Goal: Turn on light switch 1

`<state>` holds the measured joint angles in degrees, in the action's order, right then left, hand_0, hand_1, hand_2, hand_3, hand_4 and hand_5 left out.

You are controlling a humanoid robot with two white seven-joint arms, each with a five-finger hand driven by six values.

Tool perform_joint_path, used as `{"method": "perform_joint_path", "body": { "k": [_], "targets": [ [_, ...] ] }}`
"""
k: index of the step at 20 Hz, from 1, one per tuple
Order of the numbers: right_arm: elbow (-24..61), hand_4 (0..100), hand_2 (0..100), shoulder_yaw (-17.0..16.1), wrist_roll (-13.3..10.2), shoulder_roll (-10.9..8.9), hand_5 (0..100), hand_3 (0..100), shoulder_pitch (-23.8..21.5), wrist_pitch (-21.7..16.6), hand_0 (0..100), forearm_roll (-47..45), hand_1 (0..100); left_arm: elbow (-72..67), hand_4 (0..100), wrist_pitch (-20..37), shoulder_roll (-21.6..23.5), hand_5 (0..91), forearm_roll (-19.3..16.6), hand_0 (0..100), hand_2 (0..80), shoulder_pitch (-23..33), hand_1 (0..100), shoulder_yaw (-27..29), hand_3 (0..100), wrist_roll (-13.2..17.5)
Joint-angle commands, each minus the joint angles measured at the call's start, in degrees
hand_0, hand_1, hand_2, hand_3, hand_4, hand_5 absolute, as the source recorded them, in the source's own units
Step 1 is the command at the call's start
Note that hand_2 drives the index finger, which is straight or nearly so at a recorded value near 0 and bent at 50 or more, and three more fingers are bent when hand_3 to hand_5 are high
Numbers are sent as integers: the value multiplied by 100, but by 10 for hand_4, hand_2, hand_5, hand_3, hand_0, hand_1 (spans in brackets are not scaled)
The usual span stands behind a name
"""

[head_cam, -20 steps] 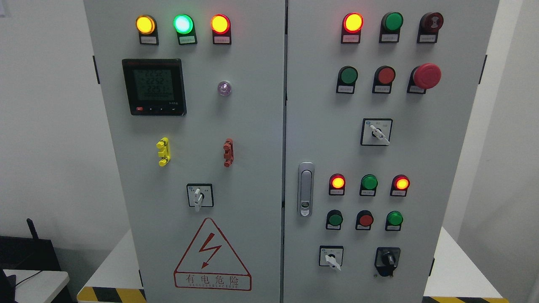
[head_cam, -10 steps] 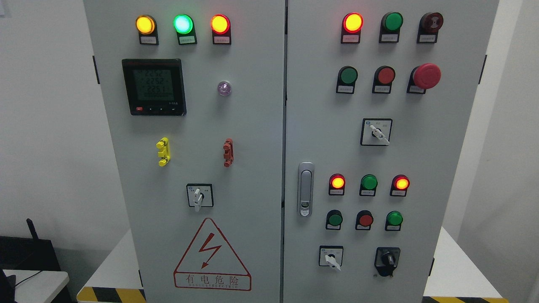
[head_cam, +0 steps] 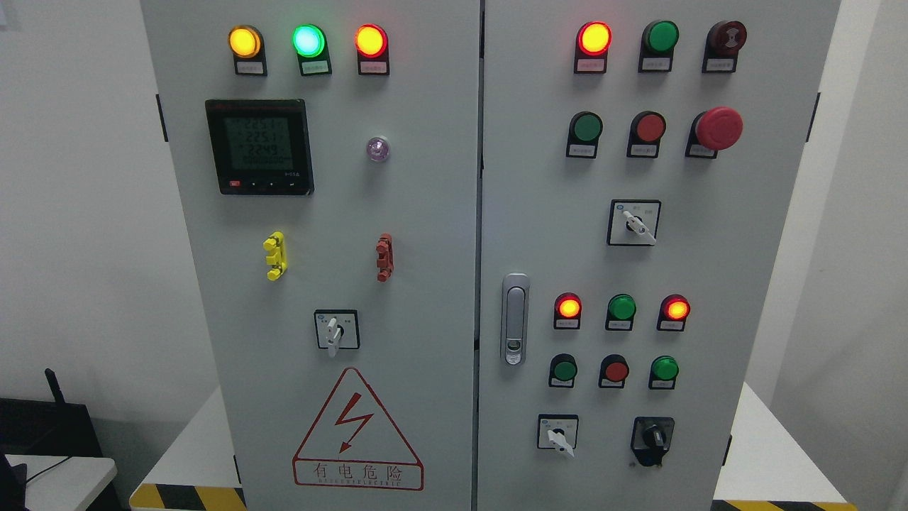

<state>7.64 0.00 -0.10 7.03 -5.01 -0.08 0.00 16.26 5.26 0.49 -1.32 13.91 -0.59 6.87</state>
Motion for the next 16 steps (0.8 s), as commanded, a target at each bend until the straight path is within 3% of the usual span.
{"method": "perform_joint_path", "body": {
  "k": [1, 4, 7, 10, 16],
  "targets": [
    [1, 0, 0, 114, 1, 0, 0, 0, 0, 0, 120, -149, 389, 2090, 37, 81, 109, 0, -650, 273, 0, 621, 0, 1139, 0, -28],
    [1, 0, 0, 114, 1, 0, 0, 0, 0, 0, 120, -149, 389, 2617, 95, 361, 30, 0, -659, 277, 0, 788, 0, 1666, 0, -115],
    [-8, 0, 0, 114, 1, 0, 0, 0, 0, 0, 120, -149, 389, 2725, 199, 809, 39, 0, -659, 281, 0, 797, 30, 2193, 87, -361],
    [1, 0, 0, 114, 1, 0, 0, 0, 0, 0, 120, -149, 389, 2839, 258, 1056, 48, 0, -668, 287, 8, 797, 76, 2606, 163, -362],
    [1, 0, 0, 114, 1, 0, 0, 0, 0, 0, 120, -149, 389, 3443, 314, 2014, 109, 0, -650, 301, 66, 911, 209, 3678, 219, -204]
  ]
}}
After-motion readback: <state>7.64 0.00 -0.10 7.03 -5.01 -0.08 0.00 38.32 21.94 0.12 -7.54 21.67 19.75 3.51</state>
